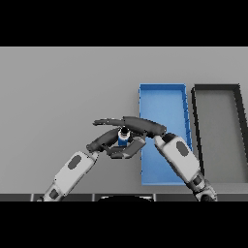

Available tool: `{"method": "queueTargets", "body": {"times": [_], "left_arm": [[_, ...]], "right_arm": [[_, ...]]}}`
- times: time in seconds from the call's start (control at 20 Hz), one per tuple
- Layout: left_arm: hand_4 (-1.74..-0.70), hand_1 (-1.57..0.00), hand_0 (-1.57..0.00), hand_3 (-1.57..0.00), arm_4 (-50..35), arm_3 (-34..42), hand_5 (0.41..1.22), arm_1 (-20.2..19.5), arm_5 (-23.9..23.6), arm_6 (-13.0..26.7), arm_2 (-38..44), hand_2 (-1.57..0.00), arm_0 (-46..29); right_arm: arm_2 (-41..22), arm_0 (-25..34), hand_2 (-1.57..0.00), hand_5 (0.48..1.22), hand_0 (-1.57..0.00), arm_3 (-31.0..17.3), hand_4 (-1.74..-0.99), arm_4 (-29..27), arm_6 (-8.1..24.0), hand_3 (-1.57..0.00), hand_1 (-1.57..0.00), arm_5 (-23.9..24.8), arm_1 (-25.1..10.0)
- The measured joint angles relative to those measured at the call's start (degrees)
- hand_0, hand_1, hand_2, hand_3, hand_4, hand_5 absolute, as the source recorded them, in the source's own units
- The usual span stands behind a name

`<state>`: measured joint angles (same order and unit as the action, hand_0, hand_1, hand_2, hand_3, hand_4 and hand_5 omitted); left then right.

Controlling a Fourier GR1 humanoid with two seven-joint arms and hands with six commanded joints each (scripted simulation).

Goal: Pick up the blue pipe and place it into the blue bin.

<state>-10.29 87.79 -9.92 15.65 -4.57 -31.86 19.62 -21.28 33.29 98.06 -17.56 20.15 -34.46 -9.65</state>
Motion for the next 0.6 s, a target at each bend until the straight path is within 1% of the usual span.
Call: {"method": "queueTargets", "body": {"times": [0.05,0.1,0.15,0.2,0.25,0.3,0.35,0.4,0.45,0.5,0.55,0.6], "left_arm": [[-1.59,-0.90,-0.99,-0.74,2.82,0.07,1.221,-0.94,-1.22,2.36,-0.70,-0.87,0.92],[-1.61,-0.83,-0.88,-0.67,5.77,-0.23,1.221,-1.31,-2.15,3.69,-1.95,-0.80,1.11],[-1.64,-0.87,-0.89,-0.66,6.50,-0.49,1.221,-1.08,-3.02,3.14,-1.62,-0.85,1.22],[-1.66,-1.01,-1.03,-0.62,6.42,0.36,1.192,-1.56,-2.90,2.01,-1.61,-0.99,0.33],[-1.67,-1.12,-1.14,-0.57,5.39,0.27,1.198,0.03,-3.54,1.52,-1.17,-1.11,0.35],[-1.69,-1.21,-1.22,-0.52,3.18,0.70,1.203,0.70,-3.05,0.29,-0.43,-1.20,-0.11],[-1.70,-1.28,-1.29,-0.53,1.95,1.38,1.206,1.13,-3.00,0.38,-0.26,-1.27,-0.68],[-1.71,-1.34,-1.35,-0.53,1.18,1.20,1.209,0.97,-2.38,-1.63,-0.13,-1.33,-1.48],[-1.71,-1.39,-1.39,-0.55,0.50,1.42,1.212,1.12,-2.30,-0.97,-0.23,-1.38,-1.65],[-1.72,-1.42,-1.43,-0.59,0.51,1.30,1.214,1.02,-2.51,-0.98,-0.23,-1.42,-1.47],[-1.72,-1.45,-1.46,-0.59,0.51,1.57,1.215,0.40,-2.42,-0.39,-0.11,-1.45,-0.92],[-1.73,-1.45,-1.48,-0.55,0.55,1.16,1.216,0.15,-2.39,-1.48,-0.40,-1.47,-0.79]], "right_arm": [[-0.11,0.41,-0.50,0.538,-0.48,0.29,-1.390,-0.55,1.11,-0.37,-0.50,-0.18,-0.04],[-0.01,1.20,-0.71,0.551,-0.70,-0.41,-1.453,-0.83,0.91,-0.56,-0.71,-0.74,0.29],[-0.18,1.84,-0.89,0.573,-0.87,-1.10,-1.503,-1.01,-0.19,-0.70,-0.89,-1.20,0.48],[-0.67,1.89,-1.02,0.604,-1.01,-0.90,-1.541,-2.07,-0.04,-0.83,-1.02,-1.37,0.78],[-0.66,1.27,-1.13,0.650,-1.12,-1.04,-1.513,-3.60,1.25,-0.98,-1.13,-1.43,0.66],[-0.71,1.16,-1.22,0.706,-1.21,-1.06,-1.492,-4.90,2.41,-1.10,-1.22,-1.16,0.91],[-1.08,0.83,-1.29,0.809,-1.28,-1.01,-1.475,-4.94,3.24,-1.19,-1.29,-0.17,1.75],[-1.37,0.08,-1.35,0.891,-1.34,-0.71,-1.464,-4.14,2.55,-1.27,-1.35,0.27,2.71],[-1.02,0.29,-1.39,0.957,-1.39,-1.22,-1.458,-3.14,1.40,-1.33,-1.39,0.39,3.12],[-0.71,-0.26,-1.43,1.010,-1.42,-0.61,-1.456,-2.13,0.25,-1.38,-1.43,-0.17,2.58],[-1.05,-0.22,-1.46,1.052,-1.45,-0.40,-1.459,-0.40,-0.78,-1.42,-1.46,-0.10,3.20],[-0.70,-0.17,-1.48,1.086,-1.48,-0.36,-1.465,0.73,-0.93,-1.45,-1.48,-0.77,3.30]]}}
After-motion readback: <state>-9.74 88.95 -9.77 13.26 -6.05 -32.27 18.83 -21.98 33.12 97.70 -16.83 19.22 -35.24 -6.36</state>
